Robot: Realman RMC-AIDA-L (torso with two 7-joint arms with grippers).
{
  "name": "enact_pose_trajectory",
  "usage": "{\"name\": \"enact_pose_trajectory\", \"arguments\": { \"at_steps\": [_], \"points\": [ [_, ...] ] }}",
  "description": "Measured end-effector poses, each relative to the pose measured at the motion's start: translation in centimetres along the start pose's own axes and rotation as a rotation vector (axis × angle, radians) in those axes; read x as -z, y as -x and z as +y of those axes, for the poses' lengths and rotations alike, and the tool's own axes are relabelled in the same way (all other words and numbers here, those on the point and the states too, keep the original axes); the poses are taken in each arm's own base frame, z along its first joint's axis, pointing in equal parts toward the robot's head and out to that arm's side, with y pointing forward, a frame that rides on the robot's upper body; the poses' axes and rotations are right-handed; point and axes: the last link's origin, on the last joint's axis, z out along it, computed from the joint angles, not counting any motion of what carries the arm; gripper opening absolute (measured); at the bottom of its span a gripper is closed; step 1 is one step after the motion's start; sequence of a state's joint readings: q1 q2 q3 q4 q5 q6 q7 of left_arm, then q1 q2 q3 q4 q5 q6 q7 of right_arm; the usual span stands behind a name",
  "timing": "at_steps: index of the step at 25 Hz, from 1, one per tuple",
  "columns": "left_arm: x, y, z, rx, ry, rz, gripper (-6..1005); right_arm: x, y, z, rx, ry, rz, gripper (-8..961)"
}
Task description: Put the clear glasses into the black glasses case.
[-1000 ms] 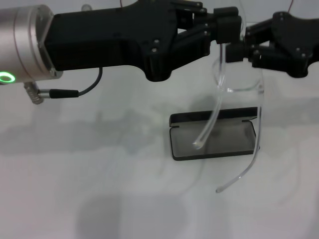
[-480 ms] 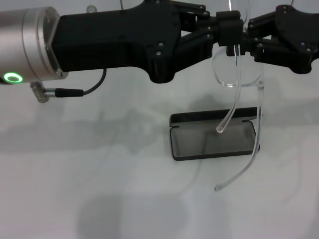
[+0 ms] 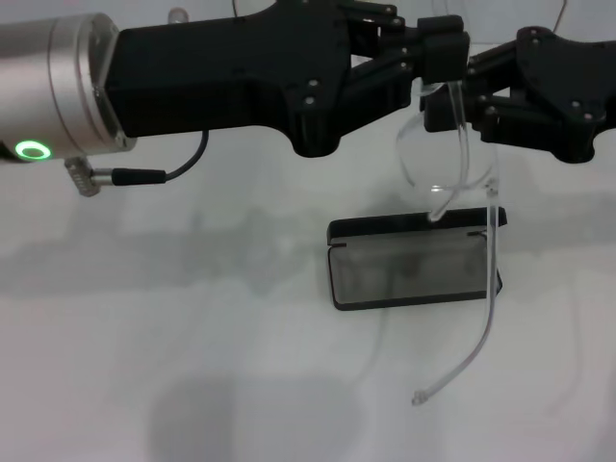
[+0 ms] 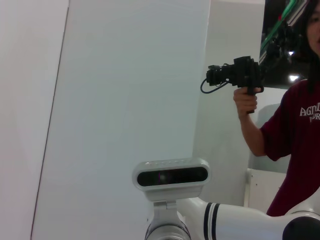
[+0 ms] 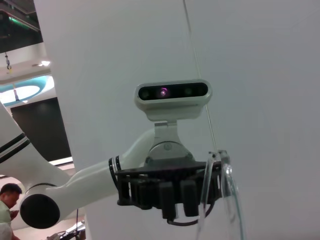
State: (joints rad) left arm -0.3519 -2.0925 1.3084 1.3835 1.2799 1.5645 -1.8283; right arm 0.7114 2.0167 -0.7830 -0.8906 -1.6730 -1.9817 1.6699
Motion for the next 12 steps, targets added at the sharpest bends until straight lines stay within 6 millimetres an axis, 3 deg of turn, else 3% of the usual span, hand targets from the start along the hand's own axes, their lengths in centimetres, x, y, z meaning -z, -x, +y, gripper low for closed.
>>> {"name": "enact_pose_trajectory", "arguments": {
  "at_steps": [12],
  "points": [
    [0.16,0.36,-0.31,0.023,-0.009,0.009,81,0.00,0.03,0.09,0.001,0.003,-0.012,115]
  ]
}}
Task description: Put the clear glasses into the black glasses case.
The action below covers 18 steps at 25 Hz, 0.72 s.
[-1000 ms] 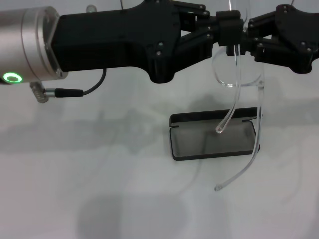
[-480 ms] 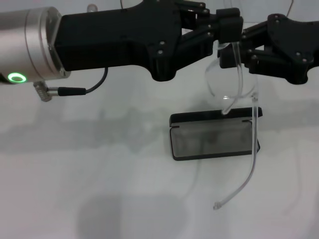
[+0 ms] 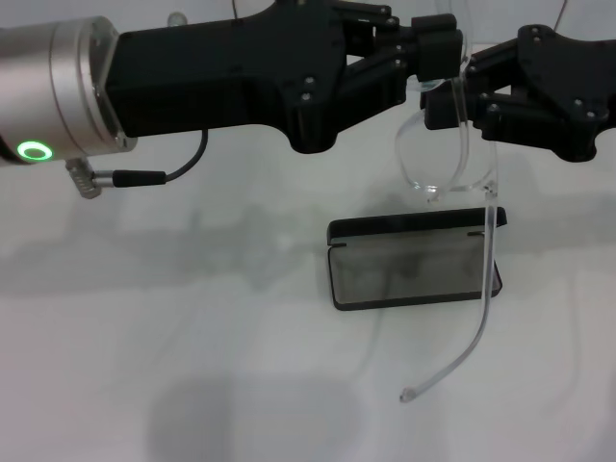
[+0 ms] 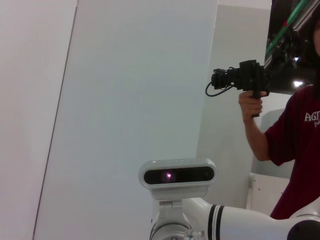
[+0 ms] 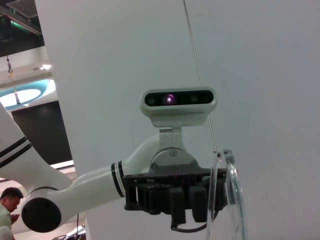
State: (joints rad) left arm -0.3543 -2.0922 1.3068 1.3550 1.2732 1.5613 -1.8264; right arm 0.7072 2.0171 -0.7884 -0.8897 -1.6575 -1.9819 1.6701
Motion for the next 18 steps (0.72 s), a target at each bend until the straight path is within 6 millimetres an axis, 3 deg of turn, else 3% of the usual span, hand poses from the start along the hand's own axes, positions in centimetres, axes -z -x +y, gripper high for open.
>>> {"name": "enact_pose_trajectory", "arguments": {
  "at_steps": [9,18],
  "points": [
    [0.3,-0.4,0.8,-0.012,0.054,0.006,81,0.6,-0.3,0.1,-0.004,-0.023,-0.008,114],
    [2.8,-1.8,2.5,-0.019,0.145,0.051,80,5.4,0.5,1.0,0.050,-0.163,-0.168,114]
  ]
}}
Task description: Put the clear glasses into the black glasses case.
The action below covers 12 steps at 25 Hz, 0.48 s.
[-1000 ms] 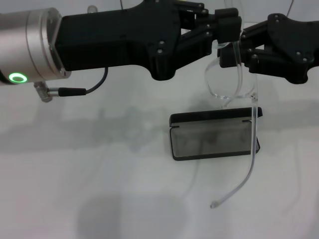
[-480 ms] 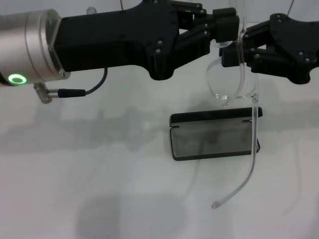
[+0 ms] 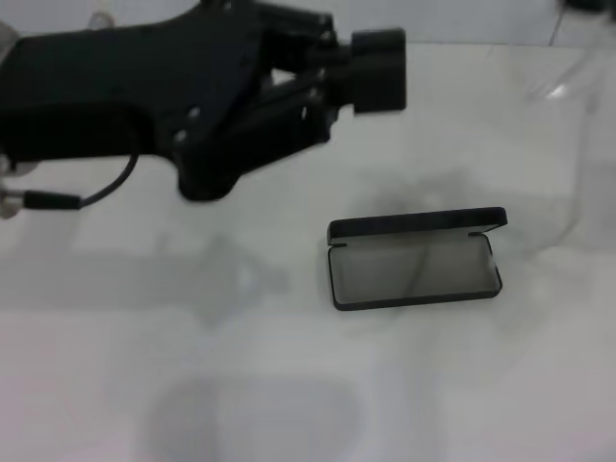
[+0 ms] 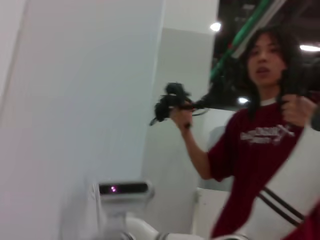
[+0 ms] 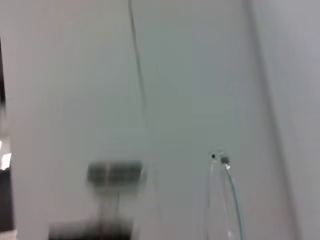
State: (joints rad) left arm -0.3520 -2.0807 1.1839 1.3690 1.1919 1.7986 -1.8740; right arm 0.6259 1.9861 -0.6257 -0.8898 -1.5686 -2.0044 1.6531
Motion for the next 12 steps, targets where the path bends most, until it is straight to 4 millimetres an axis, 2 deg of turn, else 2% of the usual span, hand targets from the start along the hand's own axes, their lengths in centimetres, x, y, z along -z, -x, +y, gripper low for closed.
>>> {"name": "enact_pose_trajectory", "arguments": {
  "at_steps": [2,6,9,12],
  "points": [
    [0.1,0.2,0.5,0.004,0.033,-0.014,80,2.5,1.1,0.7,0.030,-0.047,-0.206,114],
    [-0.5,1.5,0.8,0.031,0.083,-0.044,80,4.7,1.4,1.3,0.063,-0.108,-0.431,114],
    [-1.4,3.0,0.7,0.068,0.118,-0.064,80,5.5,1.1,1.3,0.076,-0.135,-0.546,114],
    [-2.7,4.2,0.3,0.101,0.157,-0.086,80,4.7,0.7,1.0,0.069,-0.125,-0.575,114]
  ]
}}
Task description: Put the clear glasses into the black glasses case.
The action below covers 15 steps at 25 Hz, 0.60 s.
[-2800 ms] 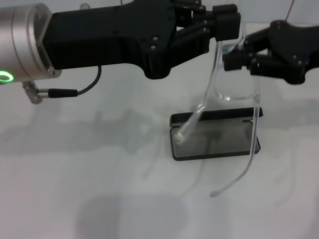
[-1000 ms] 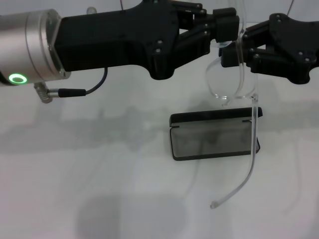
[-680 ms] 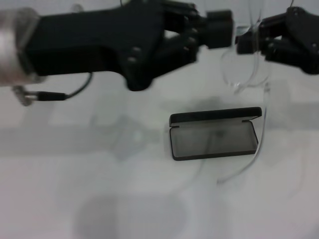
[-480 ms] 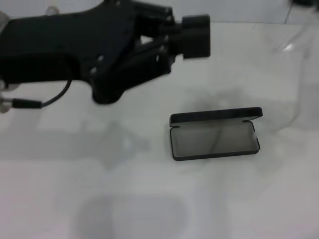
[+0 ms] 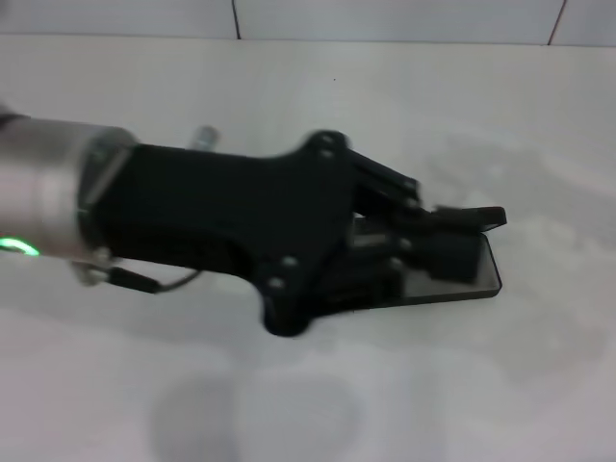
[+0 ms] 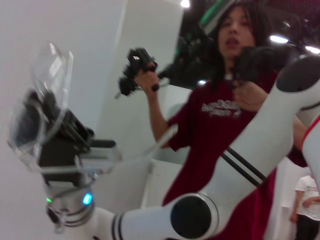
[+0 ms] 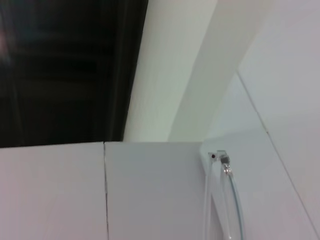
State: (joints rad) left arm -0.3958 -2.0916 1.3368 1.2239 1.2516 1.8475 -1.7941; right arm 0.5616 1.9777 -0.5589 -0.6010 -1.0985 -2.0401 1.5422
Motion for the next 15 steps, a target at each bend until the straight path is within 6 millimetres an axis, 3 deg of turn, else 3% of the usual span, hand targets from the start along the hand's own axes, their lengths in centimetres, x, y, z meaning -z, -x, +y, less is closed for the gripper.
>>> {"name": "enact_pose_trajectory", "arguments": {
  "at_steps": [9,15],
  "points": [
    [-4.3,0.7,-1.9,-0.032,0.051,0.037,80,-4.1,-5.1,-0.1,-0.097,0.094,0.086,114],
    [-4.1,-0.1,-2.1,-0.065,0.024,0.113,79,-4.7,-6.9,0.0,-0.150,0.104,0.119,114]
  ]
}}
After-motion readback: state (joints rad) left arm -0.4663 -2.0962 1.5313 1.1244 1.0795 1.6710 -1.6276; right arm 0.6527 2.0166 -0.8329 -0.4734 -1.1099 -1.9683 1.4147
